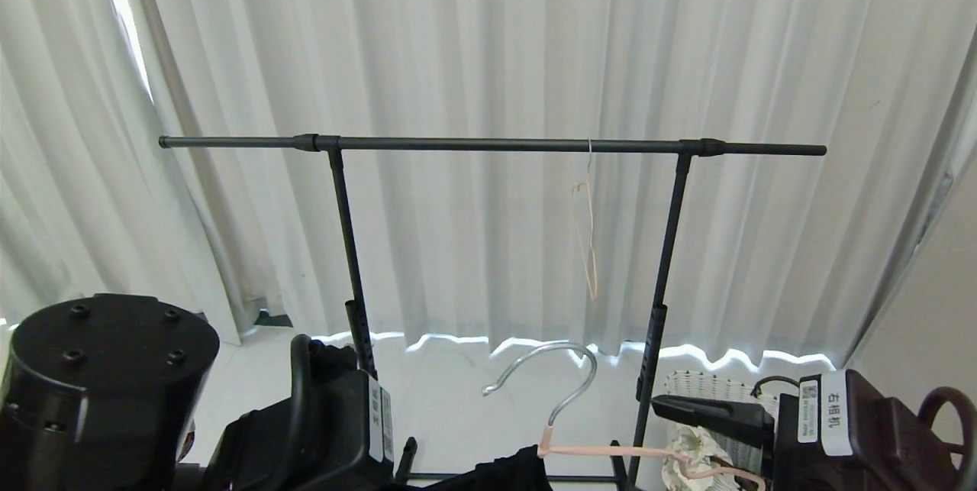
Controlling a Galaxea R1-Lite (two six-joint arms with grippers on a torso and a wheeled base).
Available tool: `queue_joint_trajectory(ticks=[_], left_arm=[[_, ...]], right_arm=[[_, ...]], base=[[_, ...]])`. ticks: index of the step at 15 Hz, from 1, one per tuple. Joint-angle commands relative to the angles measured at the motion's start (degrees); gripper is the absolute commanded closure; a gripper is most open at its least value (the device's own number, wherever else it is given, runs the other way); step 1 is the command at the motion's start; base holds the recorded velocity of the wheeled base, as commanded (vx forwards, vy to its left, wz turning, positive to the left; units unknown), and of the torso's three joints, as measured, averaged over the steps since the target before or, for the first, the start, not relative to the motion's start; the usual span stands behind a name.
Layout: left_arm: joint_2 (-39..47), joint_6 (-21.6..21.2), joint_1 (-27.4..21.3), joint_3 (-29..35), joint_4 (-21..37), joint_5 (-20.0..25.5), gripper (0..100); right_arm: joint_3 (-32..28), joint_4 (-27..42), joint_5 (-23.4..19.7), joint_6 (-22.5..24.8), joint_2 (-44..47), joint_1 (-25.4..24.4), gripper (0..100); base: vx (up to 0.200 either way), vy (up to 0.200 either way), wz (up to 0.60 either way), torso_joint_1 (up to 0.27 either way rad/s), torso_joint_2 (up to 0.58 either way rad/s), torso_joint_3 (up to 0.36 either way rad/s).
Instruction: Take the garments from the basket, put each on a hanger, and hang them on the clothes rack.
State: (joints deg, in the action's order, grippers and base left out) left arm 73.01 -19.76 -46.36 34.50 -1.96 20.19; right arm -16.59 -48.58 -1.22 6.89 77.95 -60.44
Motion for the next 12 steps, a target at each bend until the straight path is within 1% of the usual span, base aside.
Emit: queue_joint_trajectory(ticks=[1, 2, 4, 5, 6, 8, 10, 11, 12], left_arm=[[0.0, 0.0, 1.1, -1.0, -0.1, -0.1, 100], [-0.1, 0.0, 1.8, -1.6, -0.1, -0.1, 100], [-0.1, 0.0, 3.4, -2.4, -0.1, -1.8, 100], [-0.1, 0.0, 5.8, -2.9, -0.1, -5.2, 100], [-0.1, 0.0, 7.9, -2.6, -0.1, -6.6, 100], [-0.3, 0.5, 10.5, -1.7, -2.2, -7.2, 100], [0.0, 0.9, 14.0, 0.0, -4.2, -7.2, 100], [0.0, 0.9, 14.5, 0.7, -4.3, -7.2, 100], [-0.1, 0.8, 14.7, 2.1, -4.3, -7.3, 100]], right_arm=[[1.0, 0.2, 1.0, 0.1, -0.6, 0.3, 0], [1.1, 0.2, 1.7, 0.1, -0.8, 0.6, 0], [1.4, 0.2, 2.0, 0.0, -0.8, 1.3, 0], [2.2, 0.2, 2.0, 0.0, -0.7, 2.3, 0], [3.1, 0.2, 1.8, -0.2, -0.6, 2.8, 0], [4.9, 0.2, 1.4, -1.4, 0.5, 3.4, 0], [4.8, 0.2, 1.4, -6.8, 3.5, 3.3, 0], [4.5, 0.2, 1.5, -8.3, 4.6, 3.3, 0], [0.9, 0.2, 1.7, -13.7, 8.6, 3.3, 0]], base=[[0.000, 0.000, 0.00, 0.000, 0.00, 0.000], [0.000, 0.000, 0.00, 0.000, 0.00, 0.000], [0.000, 0.000, 0.00, 0.000, 0.00, 0.000], [0.000, 0.000, 0.00, 0.000, 0.00, 0.000], [0.000, 0.000, 0.00, 0.000, 0.00, 0.000], [0.000, 0.000, 0.00, 0.000, 0.00, 0.000], [0.000, 0.000, 0.00, 0.000, 0.00, 0.000], [0.000, 0.000, 0.00, 0.000, 0.00, 0.000], [0.000, 0.000, 0.00, 0.000, 0.00, 0.000]])
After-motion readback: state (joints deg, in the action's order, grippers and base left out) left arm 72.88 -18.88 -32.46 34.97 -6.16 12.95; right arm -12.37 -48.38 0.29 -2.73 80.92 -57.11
